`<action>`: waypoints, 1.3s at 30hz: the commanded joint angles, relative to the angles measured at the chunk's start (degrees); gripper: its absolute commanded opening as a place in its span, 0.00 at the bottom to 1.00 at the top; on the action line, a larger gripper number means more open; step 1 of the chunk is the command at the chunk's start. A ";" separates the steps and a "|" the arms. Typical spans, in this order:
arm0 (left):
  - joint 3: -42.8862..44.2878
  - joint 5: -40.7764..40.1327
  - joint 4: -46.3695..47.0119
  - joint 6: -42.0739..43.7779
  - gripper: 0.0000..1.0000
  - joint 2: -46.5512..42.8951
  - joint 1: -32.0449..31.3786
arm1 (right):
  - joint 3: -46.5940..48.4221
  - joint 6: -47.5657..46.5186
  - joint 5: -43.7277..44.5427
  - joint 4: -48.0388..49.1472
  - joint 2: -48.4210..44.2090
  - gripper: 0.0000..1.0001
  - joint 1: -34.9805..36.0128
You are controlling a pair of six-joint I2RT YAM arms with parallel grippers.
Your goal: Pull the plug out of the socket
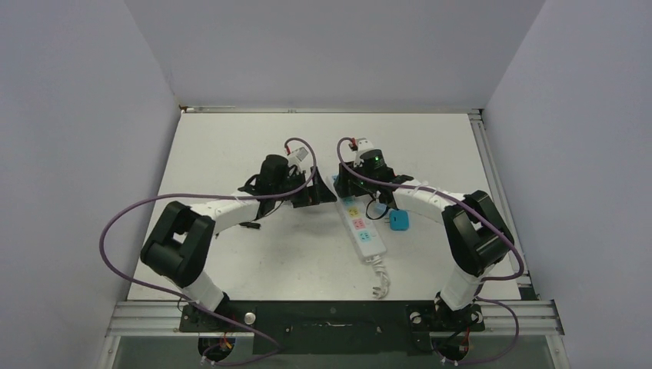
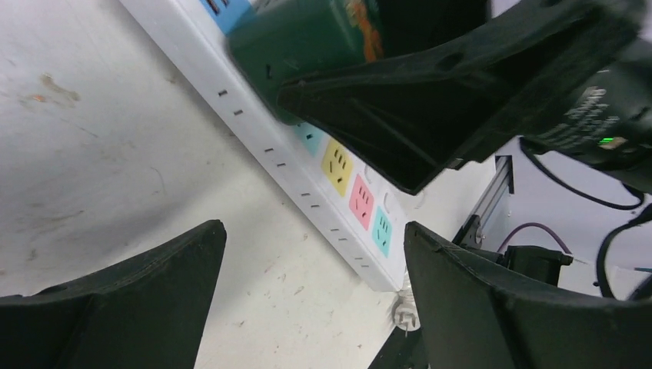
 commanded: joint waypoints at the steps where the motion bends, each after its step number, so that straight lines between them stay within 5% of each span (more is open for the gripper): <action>1: -1.82 3.42 11.56 -8.52 0.80 5.84 -2.06 | -1.48 2.29 -3.25 2.20 -1.01 0.05 -0.86; 19: -0.28 4.28 22.62 -17.72 0.75 19.82 -6.51 | -3.71 2.51 -2.43 4.16 -1.72 0.05 -1.18; 32: 0.96 4.56 25.94 -22.28 0.33 25.33 -6.86 | -4.64 2.54 -1.17 4.77 -2.26 0.05 -0.88; 39: 1.55 4.57 24.35 -21.18 0.07 25.55 -6.08 | -3.86 0.42 6.69 2.69 -3.15 0.05 2.43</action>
